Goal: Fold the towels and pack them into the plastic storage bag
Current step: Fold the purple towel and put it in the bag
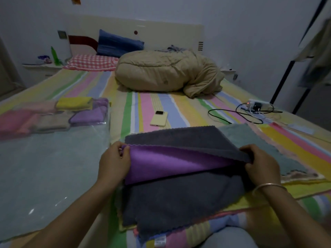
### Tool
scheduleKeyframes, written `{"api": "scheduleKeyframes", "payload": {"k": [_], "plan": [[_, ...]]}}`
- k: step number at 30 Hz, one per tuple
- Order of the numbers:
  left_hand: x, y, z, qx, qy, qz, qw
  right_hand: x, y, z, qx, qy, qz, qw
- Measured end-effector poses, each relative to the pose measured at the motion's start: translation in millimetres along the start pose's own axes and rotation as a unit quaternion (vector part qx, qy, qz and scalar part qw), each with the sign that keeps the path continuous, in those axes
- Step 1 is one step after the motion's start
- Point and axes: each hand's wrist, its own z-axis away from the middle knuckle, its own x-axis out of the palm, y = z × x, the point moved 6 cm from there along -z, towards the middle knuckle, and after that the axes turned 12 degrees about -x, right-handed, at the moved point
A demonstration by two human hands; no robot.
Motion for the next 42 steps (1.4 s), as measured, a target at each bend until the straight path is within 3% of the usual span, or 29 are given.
{"api": "scheduleKeyframes", "payload": {"k": [3, 5, 9, 14, 25, 35, 39, 42], "plan": [[2.1, -5.1, -0.9, -0.003, 0.004, 0.029, 1.0, 2.7, 10.9, -1.5, 0.044, 0.041, -0.201, 0.978], [-1.5, -1.7, 0.3, 0.017, 0.016, 0.043, 0.999, -0.3, 10.4, -5.1, 0.037, 0.061, -0.275, 0.959], [-16.2, 5.1, 0.4, 0.056, 0.03, 0.042, 0.997, -7.7, 9.7, -11.5, -0.007, 0.024, -0.308, 0.951], [-23.5, -5.8, -10.2, 0.043, 0.003, -0.006, 0.999, -16.4, 5.2, -19.5, -0.009, 0.018, -0.35, 0.936], [30.5, -16.8, -91.1, 0.051, 0.056, -0.114, 0.991, 53.8, 18.1, -78.6, 0.059, -0.013, -0.157, 0.986], [69.2, -36.2, -131.3, 0.047, 0.022, -0.192, 0.98, 104.8, 30.3, -104.1, 0.072, -0.125, -0.02, 0.989], [68.9, -34.2, -125.6, 0.036, 0.027, -0.226, 0.973, 80.3, 19.9, -92.9, 0.088, -0.121, 0.064, 0.987], [59.8, -11.9, -115.5, 0.094, 0.086, -0.261, 0.957, 44.3, -1.9, -66.7, 0.103, -0.096, 0.093, 0.986]]}}
